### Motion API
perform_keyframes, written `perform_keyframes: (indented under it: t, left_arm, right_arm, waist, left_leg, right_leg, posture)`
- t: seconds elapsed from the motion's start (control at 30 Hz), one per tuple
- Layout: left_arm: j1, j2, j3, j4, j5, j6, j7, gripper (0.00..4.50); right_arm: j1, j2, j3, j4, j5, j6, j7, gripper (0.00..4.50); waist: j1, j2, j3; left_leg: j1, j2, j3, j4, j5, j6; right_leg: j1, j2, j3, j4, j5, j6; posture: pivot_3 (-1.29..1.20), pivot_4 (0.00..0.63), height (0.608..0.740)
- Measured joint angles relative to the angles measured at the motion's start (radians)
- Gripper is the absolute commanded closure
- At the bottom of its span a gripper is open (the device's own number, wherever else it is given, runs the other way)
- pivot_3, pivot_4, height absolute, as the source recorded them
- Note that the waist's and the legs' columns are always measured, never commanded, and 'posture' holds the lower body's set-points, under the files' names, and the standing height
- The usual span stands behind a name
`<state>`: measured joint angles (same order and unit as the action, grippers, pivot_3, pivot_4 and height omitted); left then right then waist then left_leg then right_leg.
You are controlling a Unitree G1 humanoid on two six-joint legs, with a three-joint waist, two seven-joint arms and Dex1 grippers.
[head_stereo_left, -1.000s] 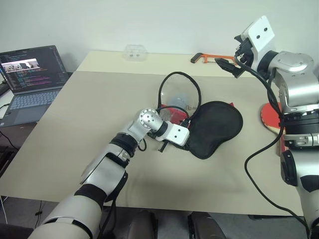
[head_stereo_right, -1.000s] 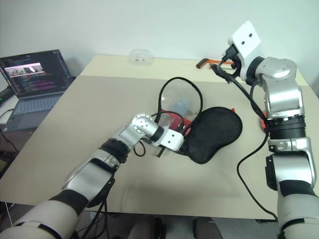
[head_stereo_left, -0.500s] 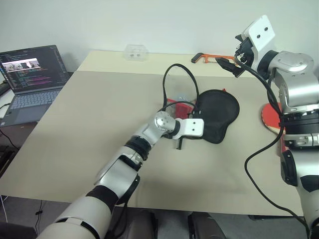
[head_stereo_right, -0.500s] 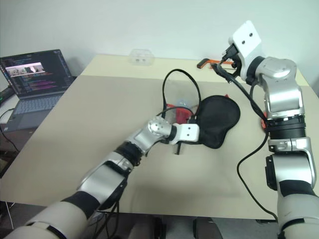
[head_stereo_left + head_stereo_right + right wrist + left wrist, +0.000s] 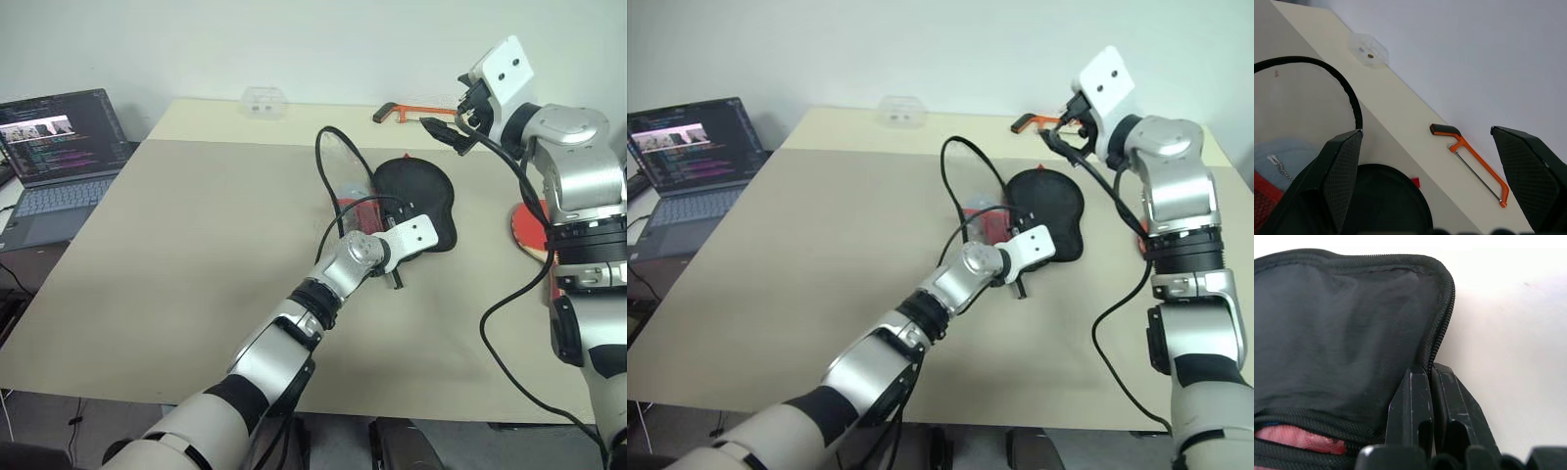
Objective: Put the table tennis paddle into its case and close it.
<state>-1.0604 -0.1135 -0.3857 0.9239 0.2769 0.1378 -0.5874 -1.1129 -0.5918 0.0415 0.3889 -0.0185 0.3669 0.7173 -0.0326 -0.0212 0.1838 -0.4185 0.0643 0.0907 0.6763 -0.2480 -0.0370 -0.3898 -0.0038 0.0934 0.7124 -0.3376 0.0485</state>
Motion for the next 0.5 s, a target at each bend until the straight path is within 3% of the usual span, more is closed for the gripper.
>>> perform_keyframes:
  t: [0.4,0.43,0.5]
  left_arm:
    - [-0.071,0.032,-0.004,0.100,0.007,-0.098,-0.077,4.46]
    - [-0.068,0.045,-0.011,0.089,0.010,-0.102,-0.101,3.98]
    - [-0.059,0.066,-0.020,0.057,0.013,-0.102,-0.136,3.43]
  right_arm:
    - [0.000,0.004,0.001,0.008,0.000,-0.009,0.003,0.00]
    - [0.000,0.004,0.001,0.008,0.000,-0.009,0.003,0.00]
    - [0.000,0.001,0.001,0.009,0.000,-0.009,0.004,0.00]
  waist:
    - [-0.001,0.000,0.000]
    - [-0.001,0.000,0.000]
    - [-0.001,0.000,0.000]
  left_leg:
    - [0.000,0.000,0.001,0.000,0.000,-0.001]
    - [0.000,0.000,0.001,-0.001,0.000,-0.001]
    - [0.000,0.000,0.001,-0.001,0.000,-0.001]
  right_leg:
    - [0.000,0.000,0.000,-0.001,0.000,0.000]
    - [0.000,0.000,0.000,-0.001,0.000,0.000]
    - [0.000,0.000,0.000,-0.001,0.000,0.000]
  posture:
    - [0.00,0.150,0.740]
    - [0.00,0.150,0.740]
    - [0.00,0.150,0.740]
